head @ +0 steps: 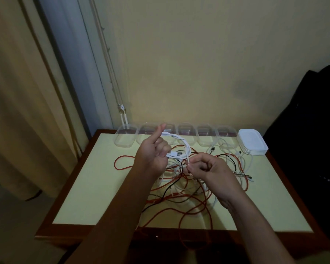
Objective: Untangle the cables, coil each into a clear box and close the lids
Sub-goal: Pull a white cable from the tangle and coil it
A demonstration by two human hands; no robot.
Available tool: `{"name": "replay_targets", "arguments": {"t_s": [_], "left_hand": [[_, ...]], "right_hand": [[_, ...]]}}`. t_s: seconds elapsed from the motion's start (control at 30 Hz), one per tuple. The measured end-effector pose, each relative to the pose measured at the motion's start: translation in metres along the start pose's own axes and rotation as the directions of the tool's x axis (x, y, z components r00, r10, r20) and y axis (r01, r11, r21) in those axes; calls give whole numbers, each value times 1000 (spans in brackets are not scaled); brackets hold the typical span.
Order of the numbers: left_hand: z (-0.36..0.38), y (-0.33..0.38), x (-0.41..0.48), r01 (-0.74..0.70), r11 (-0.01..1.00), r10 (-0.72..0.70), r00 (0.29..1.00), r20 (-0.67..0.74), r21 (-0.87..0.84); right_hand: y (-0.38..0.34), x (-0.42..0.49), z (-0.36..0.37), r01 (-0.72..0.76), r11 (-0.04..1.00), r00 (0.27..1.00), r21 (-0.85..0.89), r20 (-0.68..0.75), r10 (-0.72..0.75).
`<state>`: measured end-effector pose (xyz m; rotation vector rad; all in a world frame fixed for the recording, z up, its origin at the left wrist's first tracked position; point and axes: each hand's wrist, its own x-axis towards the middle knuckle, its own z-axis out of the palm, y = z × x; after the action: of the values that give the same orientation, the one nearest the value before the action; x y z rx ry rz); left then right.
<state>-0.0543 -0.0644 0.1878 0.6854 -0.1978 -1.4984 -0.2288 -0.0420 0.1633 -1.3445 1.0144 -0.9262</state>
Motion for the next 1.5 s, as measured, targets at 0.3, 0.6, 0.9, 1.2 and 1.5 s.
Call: {"name": "replay_targets", "arguments": {"t_s": [0.3,0.6,0.9,1.2,1.5], "left_hand": [[1,-16,-4,26,987,-22,999,27,-159],[10,-31,-11,14,987,-16,1000,-11,-160],[-1,-39,-17,-170,958,168,985,28,233],[-5,-33,-18,-120,870,112,993,44,479],[-14,-33,-11,-188,798,212,977,26,572]], "right_hand": [[6,9,11,91,994,937,-67,-332,-108],[-8,11,32,99,708,891,699,-379,250],[-20,13,26,64,737,939,673,-291,185],[-7,19,10,-122,882,967,455,-147,209],[-1,13,14,-171,651,985,740,127,114]]}}
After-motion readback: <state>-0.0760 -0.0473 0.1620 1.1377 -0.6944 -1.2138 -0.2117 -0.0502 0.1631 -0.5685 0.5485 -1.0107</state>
